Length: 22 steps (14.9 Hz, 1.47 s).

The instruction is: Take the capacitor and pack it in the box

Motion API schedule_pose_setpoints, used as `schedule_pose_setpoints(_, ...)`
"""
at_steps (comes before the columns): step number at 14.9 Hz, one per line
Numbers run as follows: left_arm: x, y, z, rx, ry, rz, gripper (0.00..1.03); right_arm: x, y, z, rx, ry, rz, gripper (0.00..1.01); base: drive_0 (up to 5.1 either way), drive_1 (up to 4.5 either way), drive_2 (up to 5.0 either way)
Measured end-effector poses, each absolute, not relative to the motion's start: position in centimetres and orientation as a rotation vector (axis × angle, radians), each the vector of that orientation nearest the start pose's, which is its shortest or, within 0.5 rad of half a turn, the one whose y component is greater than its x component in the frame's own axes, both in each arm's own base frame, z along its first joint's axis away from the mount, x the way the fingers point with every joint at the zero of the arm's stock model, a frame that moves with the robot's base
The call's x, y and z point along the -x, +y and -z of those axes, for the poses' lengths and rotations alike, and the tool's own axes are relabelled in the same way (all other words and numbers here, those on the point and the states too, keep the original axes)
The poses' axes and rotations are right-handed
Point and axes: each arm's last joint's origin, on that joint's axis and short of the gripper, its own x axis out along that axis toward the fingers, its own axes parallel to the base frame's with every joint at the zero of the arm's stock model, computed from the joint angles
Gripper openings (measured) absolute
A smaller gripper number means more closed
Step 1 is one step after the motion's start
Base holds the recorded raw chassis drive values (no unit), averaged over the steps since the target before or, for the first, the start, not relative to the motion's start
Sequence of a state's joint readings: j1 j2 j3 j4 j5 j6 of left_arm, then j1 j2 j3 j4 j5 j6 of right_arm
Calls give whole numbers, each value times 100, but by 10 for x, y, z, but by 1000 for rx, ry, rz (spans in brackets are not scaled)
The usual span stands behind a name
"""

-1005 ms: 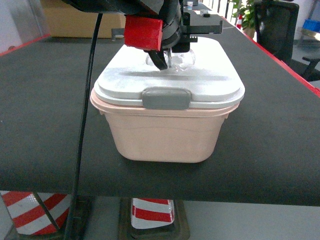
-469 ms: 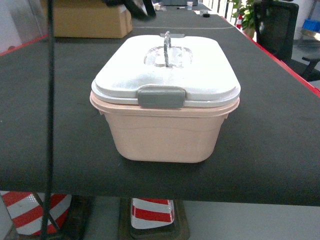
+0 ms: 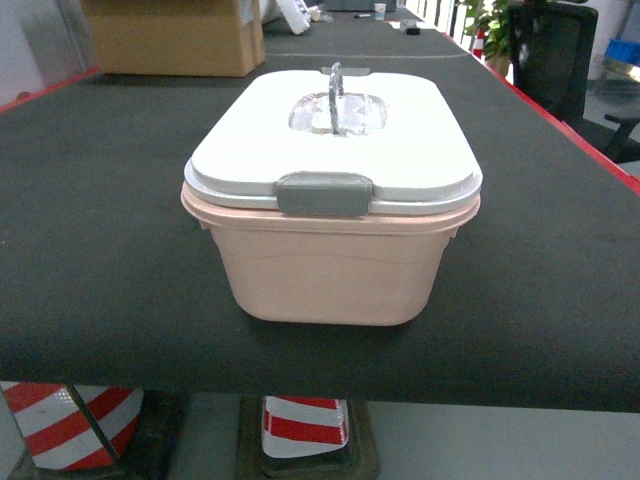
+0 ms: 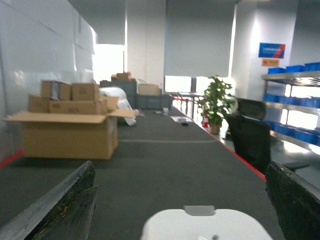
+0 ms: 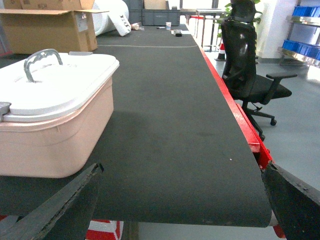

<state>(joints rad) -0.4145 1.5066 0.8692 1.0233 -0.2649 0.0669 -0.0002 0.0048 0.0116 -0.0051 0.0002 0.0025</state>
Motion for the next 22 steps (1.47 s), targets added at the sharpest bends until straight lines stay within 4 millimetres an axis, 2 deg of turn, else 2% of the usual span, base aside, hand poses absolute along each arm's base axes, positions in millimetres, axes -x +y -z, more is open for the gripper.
schedule_pose_setpoints(1, -279, -108, -295, 25, -404, 100, 98, -97, 0, -167, -2, -2, 0, 98, 0, 0, 0)
schedule_pose_setpoints(2, -258, -87, -276, -2, -352, 58, 98, -97, 0, -167, -2, -2, 1, 98, 0, 0, 0)
schedule_pose_setpoints(3, -251, -80, -262, -15, -309, 32, 98, -97, 0, -167, -2, -2, 1, 98, 0, 0, 0)
schedule_pose_setpoints(6, -253, -82, -258, -22, -286, 38, 98, -97, 0, -167, -2, -2, 1, 98, 0, 0, 0)
schedule_pose_setpoints(7, -252, -80, -259, -34, -163, 24, 91, -97, 0, -167, -2, -1, 0, 98, 0, 0, 0)
schedule_pose_setpoints(8, -239, -68, -254, -28, -67, 18, 77, -97, 0, -167, -2, -2, 1, 98, 0, 0, 0)
schedule_pose_setpoints(9, -228, -58, -246, -23, -29, -2, 68, -97, 0, -167, -2, -1, 1, 98, 0, 0, 0)
schedule_pose_setpoints(11, -211, -42, -223, -14, 9, -17, 46, -97, 0, -167, -2, -2, 0, 98, 0, 0, 0)
schedule_pose_setpoints(14, -183, -25, -205, -7, -1, -2, 5, -97, 0, -167, -2, -2, 0, 98, 0, 0, 0)
schedule_pose_setpoints(15, -175, -20, -198, -4, 6, -6, 2, -97, 0, -167, -2, -2, 0, 98, 0, 0, 0)
schedule_pose_setpoints(18, -154, -10, -185, -4, 6, 4, 2, -97, 0, -167, -2, -2, 0, 98, 0, 0, 0)
schedule_pose_setpoints(19, -148, 0, -180, -3, 13, -8, 2, -97, 0, -167, -2, -2, 0, 98, 0, 0, 0)
schedule_pose_setpoints(22, -144, 1, -179, -2, 12, -21, 2, -97, 0, -167, -3, -1, 1, 98, 0, 0, 0)
